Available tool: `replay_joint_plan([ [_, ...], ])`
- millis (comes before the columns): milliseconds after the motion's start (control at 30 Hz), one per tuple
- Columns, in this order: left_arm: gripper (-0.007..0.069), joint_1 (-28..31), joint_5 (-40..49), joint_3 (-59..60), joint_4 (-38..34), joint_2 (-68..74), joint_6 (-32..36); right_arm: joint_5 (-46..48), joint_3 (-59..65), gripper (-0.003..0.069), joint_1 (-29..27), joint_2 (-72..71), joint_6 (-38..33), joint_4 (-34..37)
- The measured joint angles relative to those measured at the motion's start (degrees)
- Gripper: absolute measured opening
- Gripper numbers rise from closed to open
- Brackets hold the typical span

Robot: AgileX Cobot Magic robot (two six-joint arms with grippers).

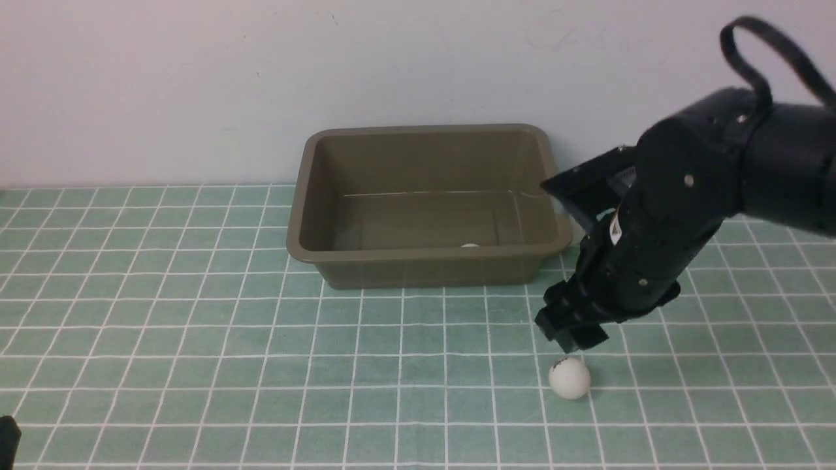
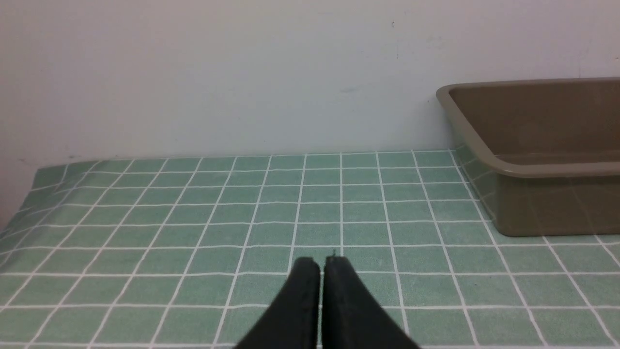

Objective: Put the table tennis balls in the box on the green coffee tablecloth.
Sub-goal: 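Reach for and grasp a ping pong ball on the table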

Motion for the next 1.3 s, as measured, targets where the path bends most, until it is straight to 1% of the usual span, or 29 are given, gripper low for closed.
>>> replay_joint_plan([
  [133, -0.0004, 0.0, 0.0, 0.0, 0.0, 0.0, 0.0, -4.7, 2.8, 0.0472, 0.0, 1.5, -0.2, 0.1],
  [367, -0.0004, 0.0, 0.0, 0.0, 0.0, 0.0, 0.0, -8.0, 3.1, 0.0472, 0.0, 5.5, -1.0, 1.3],
  [733, -0.0004, 0.0, 0.0, 0.0, 0.0, 0.0, 0.0, -8.9, 3.1, 0.0469, 0.0, 11.6, -1.1, 1.3],
  [833, -0.0004, 0.0, 0.0, 0.0, 0.0, 0.0, 0.0, -8.9, 3.1, 0.0428, 0.0, 12.5, -1.1, 1.3],
  [933, -0.0004, 0.0, 0.0, 0.0, 0.0, 0.0, 0.0, -8.7, 3.1, 0.0363, 0.0, 12.6, -1.2, 1.3],
  [967, -0.0004, 0.0, 0.0, 0.0, 0.0, 0.0, 0.0, -8.5, 3.1, 0.0363, 0.0, 12.6, -1.2, 1.3],
  [1100, -0.0004, 0.0, 0.0, 0.0, 0.0, 0.0, 0.0, -5.3, 2.7, 0.0363, 0.0, 12.6, -1.2, 2.1],
  [1200, -0.0004, 0.0, 0.0, 0.0, 0.0, 0.0, 0.0, 2.1, -0.2, 0.0363, 0.0, 12.6, -1.5, 3.6],
  [1300, -0.0004, 0.0, 0.0, 0.0, 0.0, 0.0, 0.0, 8.8, -7.0, 0.0363, 0.0, 12.6, -4.3, 6.4],
])
